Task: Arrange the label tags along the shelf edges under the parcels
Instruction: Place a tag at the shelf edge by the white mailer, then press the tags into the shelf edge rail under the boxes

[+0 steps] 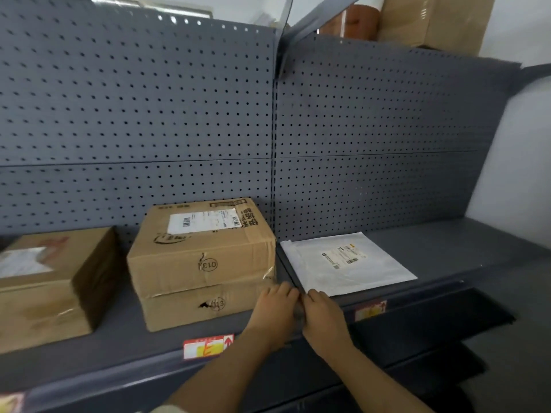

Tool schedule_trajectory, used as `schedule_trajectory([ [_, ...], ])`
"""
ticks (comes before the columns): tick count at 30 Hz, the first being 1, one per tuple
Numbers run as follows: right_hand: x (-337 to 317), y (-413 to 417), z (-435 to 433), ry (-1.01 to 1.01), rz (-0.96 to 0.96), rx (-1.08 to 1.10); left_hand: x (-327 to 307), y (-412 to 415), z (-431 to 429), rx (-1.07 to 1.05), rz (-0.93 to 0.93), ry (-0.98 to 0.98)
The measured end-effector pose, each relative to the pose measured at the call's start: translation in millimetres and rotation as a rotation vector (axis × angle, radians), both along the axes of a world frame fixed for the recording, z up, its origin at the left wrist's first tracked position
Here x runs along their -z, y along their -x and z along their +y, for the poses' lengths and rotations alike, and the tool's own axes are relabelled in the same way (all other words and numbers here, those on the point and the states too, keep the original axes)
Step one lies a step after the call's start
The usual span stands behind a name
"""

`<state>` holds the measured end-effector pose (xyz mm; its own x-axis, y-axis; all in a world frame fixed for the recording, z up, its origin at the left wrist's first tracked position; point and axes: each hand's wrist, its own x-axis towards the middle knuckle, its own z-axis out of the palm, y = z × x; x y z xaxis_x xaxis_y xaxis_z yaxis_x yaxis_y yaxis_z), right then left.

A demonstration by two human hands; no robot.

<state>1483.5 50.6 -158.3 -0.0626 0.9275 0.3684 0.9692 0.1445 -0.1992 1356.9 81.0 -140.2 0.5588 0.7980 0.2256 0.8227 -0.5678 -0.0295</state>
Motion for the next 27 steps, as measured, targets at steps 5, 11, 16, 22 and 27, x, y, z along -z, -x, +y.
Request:
schedule_trajectory([
  [5,-4,54,-1,-0.034,0.028,-0.166,-2,65,-13,-0.170,-0.025,0.024],
  [11,-3,101,-17,-0.025,0.058,-0.273,1,134,-33,-0.308,-0.074,0.071],
  [16,1,117,-28,-0.047,0.052,-0.308,-3,166,-51,-0.325,-0.103,0.121],
  [22,1,134,-38,0.028,-0.050,-0.271,5,178,-60,-0.249,-0.022,0.170],
  [27,2,143,-43,0.055,-0.115,-0.185,16,185,-66,-0.154,0.003,0.103],
])
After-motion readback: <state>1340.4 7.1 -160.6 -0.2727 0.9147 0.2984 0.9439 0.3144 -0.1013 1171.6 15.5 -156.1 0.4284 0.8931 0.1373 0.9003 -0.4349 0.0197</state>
